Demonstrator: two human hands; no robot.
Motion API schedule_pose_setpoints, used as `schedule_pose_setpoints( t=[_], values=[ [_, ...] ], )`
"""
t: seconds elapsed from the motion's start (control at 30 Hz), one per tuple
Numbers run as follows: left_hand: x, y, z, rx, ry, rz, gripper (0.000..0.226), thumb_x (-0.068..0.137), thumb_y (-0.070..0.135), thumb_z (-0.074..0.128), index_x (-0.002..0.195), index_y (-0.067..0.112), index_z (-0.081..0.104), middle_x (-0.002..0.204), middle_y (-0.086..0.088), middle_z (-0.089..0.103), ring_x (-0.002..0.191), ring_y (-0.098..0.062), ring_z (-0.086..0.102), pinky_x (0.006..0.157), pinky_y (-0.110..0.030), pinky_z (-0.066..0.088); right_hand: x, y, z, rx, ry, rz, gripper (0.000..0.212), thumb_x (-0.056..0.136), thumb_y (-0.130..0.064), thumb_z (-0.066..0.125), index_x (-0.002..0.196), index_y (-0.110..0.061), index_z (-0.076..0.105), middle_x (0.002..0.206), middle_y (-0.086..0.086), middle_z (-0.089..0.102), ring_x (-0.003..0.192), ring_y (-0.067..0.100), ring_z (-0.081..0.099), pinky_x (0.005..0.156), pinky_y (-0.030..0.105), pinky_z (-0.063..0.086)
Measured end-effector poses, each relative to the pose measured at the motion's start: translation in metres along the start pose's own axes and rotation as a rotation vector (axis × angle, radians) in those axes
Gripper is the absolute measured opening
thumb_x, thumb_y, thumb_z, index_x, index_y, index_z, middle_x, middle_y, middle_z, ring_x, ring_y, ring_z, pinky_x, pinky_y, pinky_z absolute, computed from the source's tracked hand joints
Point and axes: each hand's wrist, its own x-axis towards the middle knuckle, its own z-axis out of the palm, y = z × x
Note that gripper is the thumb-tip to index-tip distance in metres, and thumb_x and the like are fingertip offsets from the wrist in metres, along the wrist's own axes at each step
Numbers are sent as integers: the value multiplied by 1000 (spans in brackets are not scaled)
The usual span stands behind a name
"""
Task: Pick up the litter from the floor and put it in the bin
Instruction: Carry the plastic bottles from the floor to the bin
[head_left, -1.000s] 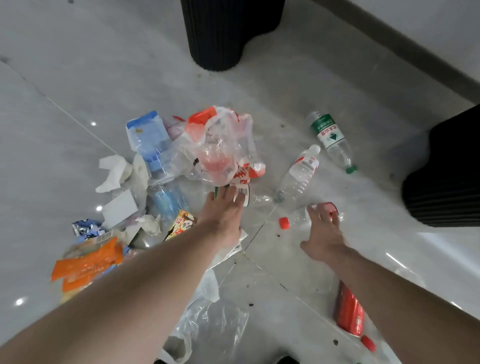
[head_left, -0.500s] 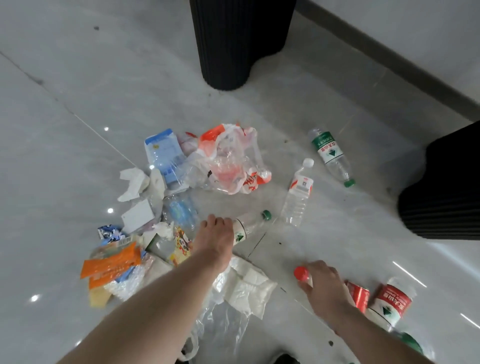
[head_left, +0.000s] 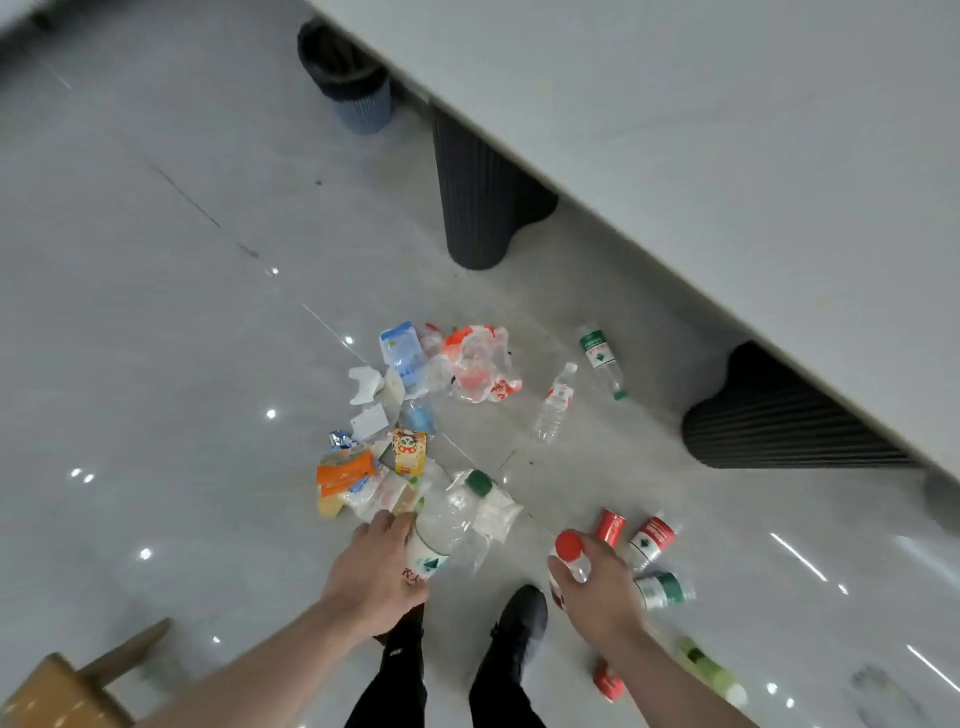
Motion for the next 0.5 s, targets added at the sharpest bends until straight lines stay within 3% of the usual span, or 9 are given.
schedule_pose_setpoints(
  t=[0.17,0.3,0.4,0.5],
  values=[
    [-123,27,-63,-143,112,-78,74,62,51,73,128,31,46,117,7,48,110,-19,51,89,-35,51,-103,-51,-76,41,6,11,39,92,-41,66,127,-25,62,104,-11,56,103,19,58,83,27,42],
    [-201,50,-84,-343,172,-91,57,56,46,69,107,37,46,98,15,59,93,-14,60,75,-33,51,-174,-67,-109,65,42,0,35,91,-41,67,123,-27,62,110,-6,64,100,20,59,82,29,42],
    [-242,60,-90,-422,166,-51,64,61,37,71,118,38,42,101,13,62,88,-14,61,70,-30,47,-225,-67,-119,90,63,-2,25,90,-42,67,111,-29,62,97,-7,66,92,21,62,78,33,47],
    [-272,57,-92,-425,155,23,77,64,35,73,131,46,37,113,15,59,99,-16,62,79,-32,50,-276,-64,-121,171,141,-19,19,90,-36,68,106,-29,64,92,-9,65,87,16,61,76,31,45]
  ],
)
